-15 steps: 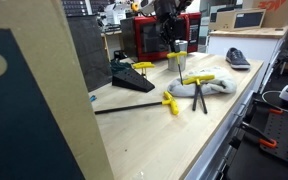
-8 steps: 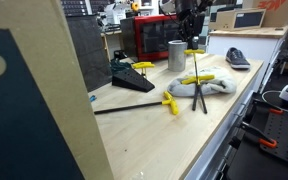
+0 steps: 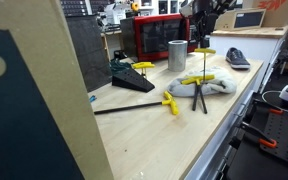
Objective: Remove one wrench from the black stand and put it on the towel.
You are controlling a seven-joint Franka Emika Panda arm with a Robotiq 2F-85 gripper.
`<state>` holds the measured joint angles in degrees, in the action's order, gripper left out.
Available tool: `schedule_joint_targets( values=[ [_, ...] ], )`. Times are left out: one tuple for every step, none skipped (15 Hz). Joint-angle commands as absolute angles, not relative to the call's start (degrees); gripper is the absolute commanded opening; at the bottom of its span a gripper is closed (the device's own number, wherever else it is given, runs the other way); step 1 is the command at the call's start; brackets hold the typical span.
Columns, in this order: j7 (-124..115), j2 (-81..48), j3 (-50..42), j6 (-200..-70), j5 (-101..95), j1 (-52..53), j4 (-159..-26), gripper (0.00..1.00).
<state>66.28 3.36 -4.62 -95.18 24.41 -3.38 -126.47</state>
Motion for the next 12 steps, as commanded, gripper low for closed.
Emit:
schedule_joint_targets(
  values=[
    [65.79,4.80,-6.20,-94.93,27.07,-4.63,-127.80,0.53],
    [65.58,4.86,-6.39,-95.41,27.30,-4.74,-127.87,0.62],
    [63.42,5.29,-6.20,-97.56,26.91,-4.70,-127.97,0.69],
    [62.29,5.05,-6.10,-98.41,26.54,-4.71,-127.79,0.76],
    [59.51,4.95,-5.61,-99.99,25.30,-4.40,-127.38,0.84],
    [56.85,4.81,-5.09,-101.42,24.11,-3.99,-127.15,0.91],
    [54.40,4.89,-4.36,-103.46,22.75,-3.45,-127.17,0.98],
    [52.09,4.96,-3.63,-104.98,21.22,-2.98,-127.09,1.00],
    [49.77,5.05,-2.73,-106.61,19.46,-2.30,-127.09,1.00],
    [47.52,5.10,-1.85,-107.79,17.46,-1.65,-127.01,1.00],
    [44.96,5.01,-0.78,-109.34,15.07,-0.80,-127.01,1.00],
    [42.44,4.98,0.00,-109.96,12.89,-0.15,-126.79,1.00]
  ],
)
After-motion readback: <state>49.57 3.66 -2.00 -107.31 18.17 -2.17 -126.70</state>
